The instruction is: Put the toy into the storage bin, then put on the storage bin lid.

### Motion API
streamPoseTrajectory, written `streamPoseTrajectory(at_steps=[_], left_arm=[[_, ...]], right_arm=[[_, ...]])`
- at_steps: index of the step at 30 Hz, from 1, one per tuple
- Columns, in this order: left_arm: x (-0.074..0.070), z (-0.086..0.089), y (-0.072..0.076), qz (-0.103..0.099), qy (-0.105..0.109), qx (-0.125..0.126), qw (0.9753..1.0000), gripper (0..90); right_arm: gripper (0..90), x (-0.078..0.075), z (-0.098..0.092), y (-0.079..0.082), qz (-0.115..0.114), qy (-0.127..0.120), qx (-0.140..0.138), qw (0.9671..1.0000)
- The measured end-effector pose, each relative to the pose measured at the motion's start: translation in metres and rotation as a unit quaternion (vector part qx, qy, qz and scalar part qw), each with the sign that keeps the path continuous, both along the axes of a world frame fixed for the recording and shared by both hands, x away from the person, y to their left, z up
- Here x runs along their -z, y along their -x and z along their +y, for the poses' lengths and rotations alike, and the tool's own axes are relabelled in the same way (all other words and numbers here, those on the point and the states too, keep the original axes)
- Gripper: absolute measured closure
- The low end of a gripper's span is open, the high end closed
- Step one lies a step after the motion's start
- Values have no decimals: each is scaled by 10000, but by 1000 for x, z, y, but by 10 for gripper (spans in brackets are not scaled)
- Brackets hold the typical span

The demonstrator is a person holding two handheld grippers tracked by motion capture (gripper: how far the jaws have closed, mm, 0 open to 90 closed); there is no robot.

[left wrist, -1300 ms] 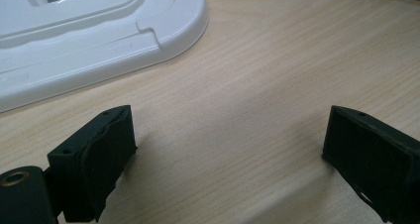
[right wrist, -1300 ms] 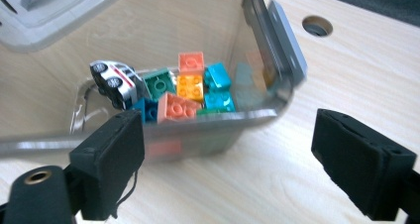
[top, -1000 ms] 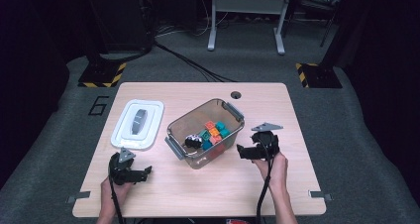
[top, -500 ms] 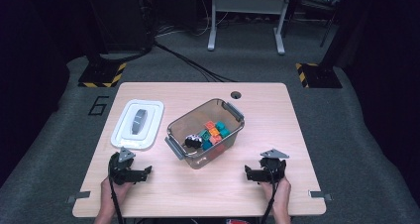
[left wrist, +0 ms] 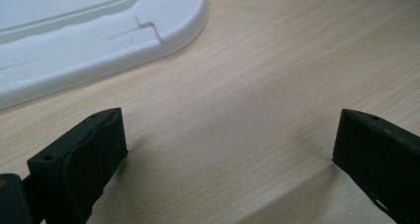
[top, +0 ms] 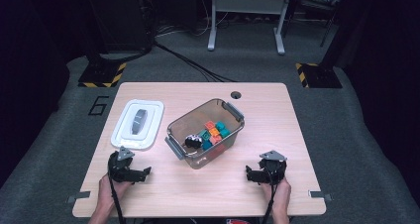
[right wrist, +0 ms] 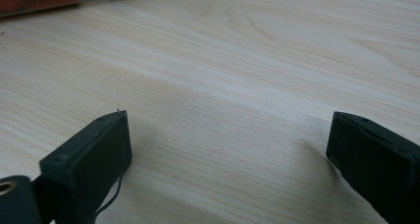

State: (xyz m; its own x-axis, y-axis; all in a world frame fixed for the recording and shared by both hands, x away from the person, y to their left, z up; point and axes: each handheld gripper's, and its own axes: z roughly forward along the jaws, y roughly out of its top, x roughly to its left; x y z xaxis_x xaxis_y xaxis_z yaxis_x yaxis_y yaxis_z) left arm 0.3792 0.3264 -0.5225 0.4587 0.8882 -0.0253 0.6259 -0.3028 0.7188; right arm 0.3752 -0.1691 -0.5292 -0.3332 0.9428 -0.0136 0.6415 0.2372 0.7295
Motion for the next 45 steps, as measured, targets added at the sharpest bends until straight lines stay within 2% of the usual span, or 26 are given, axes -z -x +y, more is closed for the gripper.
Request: streamPoseTrajectory(at_steps=[3, 6, 10, 12, 15, 17, 18, 20, 24, 25, 27, 28, 30, 31, 32, 34, 38, 39, 41, 42, 44, 45], left_arm=[[-18, 9, -11, -142, 198, -160, 9996, 0], [-29, 14, -21, -196, 340, -264, 9989, 0], [-40, 18, -42, -172, 278, -338, 9989, 1], [-40, 20, -55, -110, 314, -446, 9984, 1], [-35, 23, -74, 104, 383, -547, 9977, 0], [-31, 24, -85, 290, 271, -546, 9977, 0], [-29, 24, -90, 367, 314, -593, 9971, 0], [-27, 25, -99, 432, 275, -630, 9967, 0], [-28, 23, -114, 460, 241, -741, 9959, 0], [-30, 22, -116, 414, 149, -731, 9964, 0], [-33, 21, -124, 418, 147, -749, 9962, 0], [-34, 19, -127, 356, 89, -789, 9962, 0], [-34, 18, -131, 395, 55, -769, 9962, 0], [-35, 16, -138, 462, 80, -818, 9955, 0], [-35, 14, -140, 400, 31, -863, 9955, 0], [-34, 12, -145, 471, 26, -886, 9949, 0], [-36, 7, -153, 450, 4, -875, 9951, 2], [-36, 6, -154, 380, -49, -845, 9957, 10], [-35, 4, -155, 348, -64, -783, 9963, 163], [-34, 3, -156, 343, -133, -797, 9961, 180], [-33, 1, -157, 346, -201, -972, 9945, 283], [-33, 1, -157, 346, -201, -972, 9945, 315]], right_arm=[[36, 0, 0, -1, 17, -35, -22, 10000], [41, 0, 0, -1, -7, -32, -28, 10000], [44, 0, -1, -1, -6, -15, -50, 10000], [48, 0, 0, -1, -13, -42, -26, 10000], [51, 0, -1, -1, -5, -24, -59, 10000], [54, 0, -1, -1, -14, -7, -59, 10000], [54, 0, -1, -1, -8, -23, -79, 10000], [54, 0, -1, -1, -12, -16, -68, 10000], [56, 0, -1, -1, -21, 4, -55, 10000], [57, 0, -1, -1, -15, 0, -51, 10000], [57, 0, -1, -1, -17, 2, -56, 10000], [58, 0, -1, -1, -18, -7, -61, 10000], [59, 0, -1, -1, -17, -3, -54, 10000], [59, 0, -1, -1, -17, -5, -52, 10000], [60, 0, -1, -1, -16, -7, -54, 10000], [61, 0, -1, -1, -19, -7, -56, 10000], [63, 0, -1, -1, -18, -13, -67, 10000], [64, 0, 0, -1, -28, -11, -63, 10000], [65, 0, -1, -1, -30, -13, -82, 10000], [68, 0, -1, -1, -34, -9, -76, 10000], [75, 0, -1, -1, -25, -26, -85, 10000], [75, 0, -1, -1, -25, -26, -85, 10000]])
